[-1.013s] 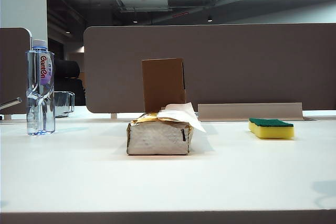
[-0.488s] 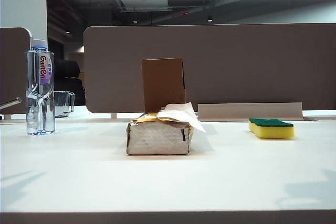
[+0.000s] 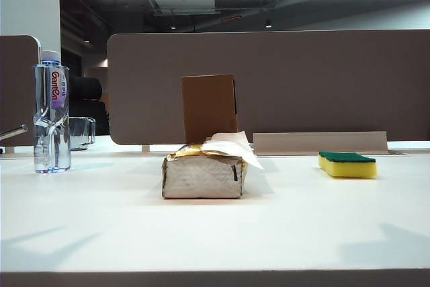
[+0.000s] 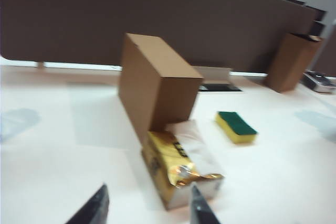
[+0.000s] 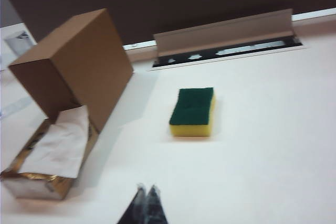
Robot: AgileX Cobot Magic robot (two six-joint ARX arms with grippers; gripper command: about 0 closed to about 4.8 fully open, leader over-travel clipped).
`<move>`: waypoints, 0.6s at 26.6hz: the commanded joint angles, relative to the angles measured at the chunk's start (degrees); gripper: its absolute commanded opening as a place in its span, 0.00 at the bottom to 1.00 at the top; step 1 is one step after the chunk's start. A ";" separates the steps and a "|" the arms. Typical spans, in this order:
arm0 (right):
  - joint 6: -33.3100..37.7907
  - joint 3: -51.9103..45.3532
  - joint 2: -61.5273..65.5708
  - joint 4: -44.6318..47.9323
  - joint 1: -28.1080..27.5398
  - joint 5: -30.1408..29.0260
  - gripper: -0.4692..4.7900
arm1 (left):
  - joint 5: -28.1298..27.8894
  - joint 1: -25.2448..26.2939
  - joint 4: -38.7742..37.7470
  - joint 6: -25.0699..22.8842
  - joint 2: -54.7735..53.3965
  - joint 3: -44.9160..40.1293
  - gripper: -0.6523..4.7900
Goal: Move the sponge from right to left to wipe the table, avoiding obstacles on the table, and finally reaching the bottle of mineral water.
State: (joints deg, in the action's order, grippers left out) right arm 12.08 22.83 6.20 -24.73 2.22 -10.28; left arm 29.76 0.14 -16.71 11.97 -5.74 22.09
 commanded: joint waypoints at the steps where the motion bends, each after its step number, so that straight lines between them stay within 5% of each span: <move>1: 0.35 3.98 0.04 -4.70 0.04 -1.44 0.13 | 2.67 -0.02 -2.99 0.72 -0.07 2.40 0.47; 8: 0.35 13.60 1.79 -12.39 0.02 -1.29 0.22 | 5.18 -0.02 -8.81 0.59 -0.09 7.63 0.47; 13: 0.35 17.75 6.10 -14.53 0.02 -1.42 0.54 | 6.73 -0.02 -10.12 0.52 -0.42 7.96 0.56; 16: 0.33 19.54 9.42 -14.47 0.02 -1.44 0.58 | 6.73 -0.02 -10.84 0.48 -1.57 7.96 0.60</move>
State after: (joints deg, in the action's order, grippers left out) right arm 12.40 41.54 14.50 -39.81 2.22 -11.62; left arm 36.03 0.14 -27.38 12.49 -6.59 29.69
